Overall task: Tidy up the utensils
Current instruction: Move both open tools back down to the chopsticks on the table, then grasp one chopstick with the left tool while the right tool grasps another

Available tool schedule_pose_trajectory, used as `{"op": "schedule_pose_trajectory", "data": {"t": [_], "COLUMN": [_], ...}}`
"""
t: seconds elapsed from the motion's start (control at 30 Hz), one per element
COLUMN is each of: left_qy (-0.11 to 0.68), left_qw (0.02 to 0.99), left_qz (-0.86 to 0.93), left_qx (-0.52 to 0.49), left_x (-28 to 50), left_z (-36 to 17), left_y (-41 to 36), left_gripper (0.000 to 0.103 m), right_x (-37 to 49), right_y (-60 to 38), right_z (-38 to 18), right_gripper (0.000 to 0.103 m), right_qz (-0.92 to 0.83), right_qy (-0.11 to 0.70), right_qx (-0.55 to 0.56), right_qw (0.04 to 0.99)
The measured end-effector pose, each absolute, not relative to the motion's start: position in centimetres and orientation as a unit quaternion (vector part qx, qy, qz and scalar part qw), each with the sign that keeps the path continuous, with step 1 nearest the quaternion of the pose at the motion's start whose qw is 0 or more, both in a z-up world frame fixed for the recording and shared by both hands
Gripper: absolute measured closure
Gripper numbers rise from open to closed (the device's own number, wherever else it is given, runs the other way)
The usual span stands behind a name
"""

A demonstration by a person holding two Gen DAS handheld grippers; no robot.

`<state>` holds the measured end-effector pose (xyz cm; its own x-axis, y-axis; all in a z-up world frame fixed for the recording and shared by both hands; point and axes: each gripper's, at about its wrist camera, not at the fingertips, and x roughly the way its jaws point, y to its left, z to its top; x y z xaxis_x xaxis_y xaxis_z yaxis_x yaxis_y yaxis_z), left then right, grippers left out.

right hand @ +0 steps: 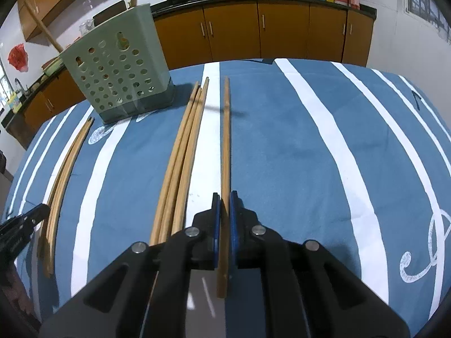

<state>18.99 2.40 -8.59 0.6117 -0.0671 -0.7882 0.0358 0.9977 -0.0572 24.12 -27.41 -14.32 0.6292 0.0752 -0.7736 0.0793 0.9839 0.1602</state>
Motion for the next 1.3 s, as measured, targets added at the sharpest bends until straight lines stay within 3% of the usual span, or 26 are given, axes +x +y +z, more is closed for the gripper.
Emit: {"op": "schedule_pose_trajectory", "data": {"t": [0.2,1.3], "left_qy": [0.434,0.427], "left_qw": [0.9,0.904], "left_qz": [-0.015,-0.004], "left_qx": [-0.046,-0.02], "left_x": [20.2,20.3], "left_z": [-8.6,-8.7], "left_y": [5.3,4.4], "left_gripper": [0.095,0.095], "right_x": [24.1,24.2], "right_y": [-27.8,-27.5], "right_z": [-14.5,-14.6], "right_gripper": [0.095,0.095], "right_qz": [-0.018,-0.025], "right_qy": [0.42,0.416], "right_qx": [0.087,0.076], "right_qw": [0.903,0.906]}}
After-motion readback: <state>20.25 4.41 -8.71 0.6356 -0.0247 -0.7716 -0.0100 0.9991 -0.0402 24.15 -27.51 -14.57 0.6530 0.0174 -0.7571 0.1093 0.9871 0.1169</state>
